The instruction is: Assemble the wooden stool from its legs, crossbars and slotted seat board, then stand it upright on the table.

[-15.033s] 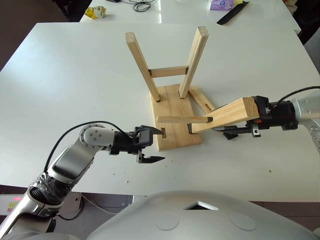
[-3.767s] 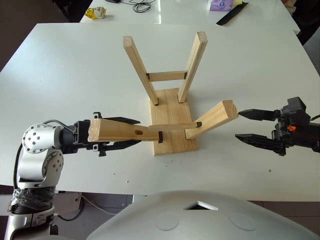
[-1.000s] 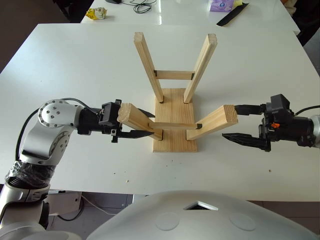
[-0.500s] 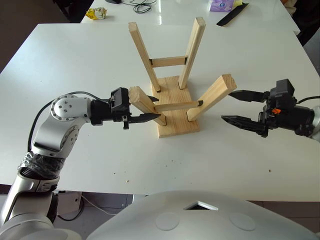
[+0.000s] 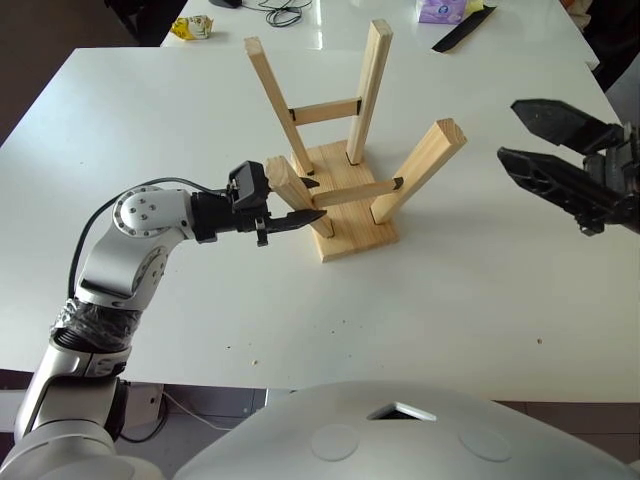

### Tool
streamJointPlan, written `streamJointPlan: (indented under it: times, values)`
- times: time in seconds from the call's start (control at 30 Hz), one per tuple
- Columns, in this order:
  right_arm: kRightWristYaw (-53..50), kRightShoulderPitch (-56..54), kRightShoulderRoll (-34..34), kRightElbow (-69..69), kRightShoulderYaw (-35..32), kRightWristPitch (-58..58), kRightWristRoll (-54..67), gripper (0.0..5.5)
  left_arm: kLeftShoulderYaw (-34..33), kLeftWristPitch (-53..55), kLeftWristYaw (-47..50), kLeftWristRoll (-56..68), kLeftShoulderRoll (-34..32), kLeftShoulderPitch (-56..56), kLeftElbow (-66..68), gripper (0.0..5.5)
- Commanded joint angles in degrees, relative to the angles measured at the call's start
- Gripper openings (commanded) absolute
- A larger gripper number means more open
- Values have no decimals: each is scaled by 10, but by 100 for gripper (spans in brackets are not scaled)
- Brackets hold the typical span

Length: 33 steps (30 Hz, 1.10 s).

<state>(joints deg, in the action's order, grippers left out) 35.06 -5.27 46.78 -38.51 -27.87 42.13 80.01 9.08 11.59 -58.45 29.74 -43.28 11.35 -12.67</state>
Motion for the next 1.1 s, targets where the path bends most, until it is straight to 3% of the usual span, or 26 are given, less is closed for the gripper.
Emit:
streamJointPlan:
  times: [0.03,0.17,0.33,0.57,0.87,1.1]
  values:
    - [-157,-82,-62,-62,124,-14,22,332,30,47,20,-60,-2,-12,33,207]
    - [-292,-126,-140,-59,264,5,-69,332,34,59,30,-59,4,-8,26,207]
    - [-340,-136,-196,-26,345,9,-160,332,40,77,37,-52,7,-9,3,207]
    - [-340,-128,-234,0,391,4,-267,220,45,85,36,-56,7,0,6,207]
    - [-319,-131,-270,17,406,4,-346,220,46,91,38,-57,10,10,12,207]
    - [-267,-71,-262,40,429,-5,-397,220,47,95,38,-56,11,20,19,207]
